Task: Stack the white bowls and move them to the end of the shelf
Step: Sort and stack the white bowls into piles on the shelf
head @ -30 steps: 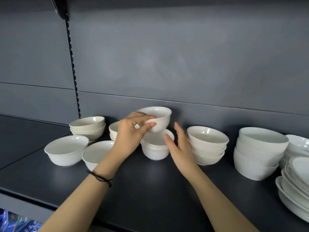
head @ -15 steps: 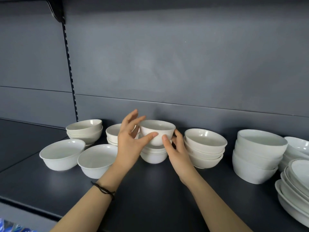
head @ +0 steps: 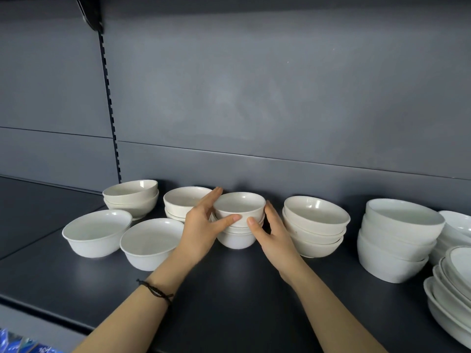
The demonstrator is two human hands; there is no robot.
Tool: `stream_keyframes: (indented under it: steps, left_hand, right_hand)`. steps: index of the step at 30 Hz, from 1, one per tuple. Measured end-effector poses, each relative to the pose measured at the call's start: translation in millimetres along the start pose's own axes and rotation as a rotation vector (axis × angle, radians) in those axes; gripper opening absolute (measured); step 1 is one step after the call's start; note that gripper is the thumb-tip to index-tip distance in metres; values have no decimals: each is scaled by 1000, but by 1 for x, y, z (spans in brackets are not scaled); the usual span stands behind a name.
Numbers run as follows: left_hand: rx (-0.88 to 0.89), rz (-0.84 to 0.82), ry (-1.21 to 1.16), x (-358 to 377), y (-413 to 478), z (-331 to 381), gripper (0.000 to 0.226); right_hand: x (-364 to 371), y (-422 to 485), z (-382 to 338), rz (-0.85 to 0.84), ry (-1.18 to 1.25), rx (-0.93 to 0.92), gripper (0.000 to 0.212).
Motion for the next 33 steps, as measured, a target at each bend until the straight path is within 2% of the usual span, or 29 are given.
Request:
stream_keyframes:
  steps: [3, 6, 11, 13, 16, 20, 22, 26, 28, 31, 33]
  left_hand:
    - [68, -25, 96, 4, -2, 5, 69]
    - [117, -1, 190, 4, -4, 6, 65]
    - [113, 4, 265, 4, -5, 2, 74]
    - [119, -9, 252, 4, -7, 4, 76]
    - [130, -14, 219, 5, -9, 7, 73]
    - [150, 54, 145, 1, -10, 3, 32]
    - [130, 88, 76, -1, -10, 1, 26]
    - [95, 112, -7, 0, -10, -2, 35]
    - [79, 104, -27, 2, -10, -3, 32]
    - [75, 100, -59, 5, -13, -1, 30]
    - [74, 81, -82, 9, -14, -1, 31]
  right_hand:
    - [-1, -2, 0, -15, -5, 13, 42]
    - [0, 0, 2, -8, -6, 25, 43]
    - [5, -5, -2, -50, 108, 123, 50]
    - [5, -7, -3, -62, 213, 189, 65]
    - [5, -6, -3, -46, 274, 189, 63]
    - [6, -8, -1, -26, 297, 171, 52]
    - [5, -9, -3, -1, 317, 165, 44]
    - [6, -13, -7, 68, 274, 134, 47]
    - [4, -14, -6, 119, 255, 129, 47]
    - [-1, -18, -8, 182, 223, 120, 31]
    - [-2, -20, -11, 212, 200, 105, 31]
Point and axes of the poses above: each hand's wrist, its own y-axis towards the middle knuckle, its own x-axis out of the palm, z = x × y, the point moved 5 cm from there along y, towards the middle knuckle, and after that the axes turned 12 degrees about x, right-handed, at the moved point
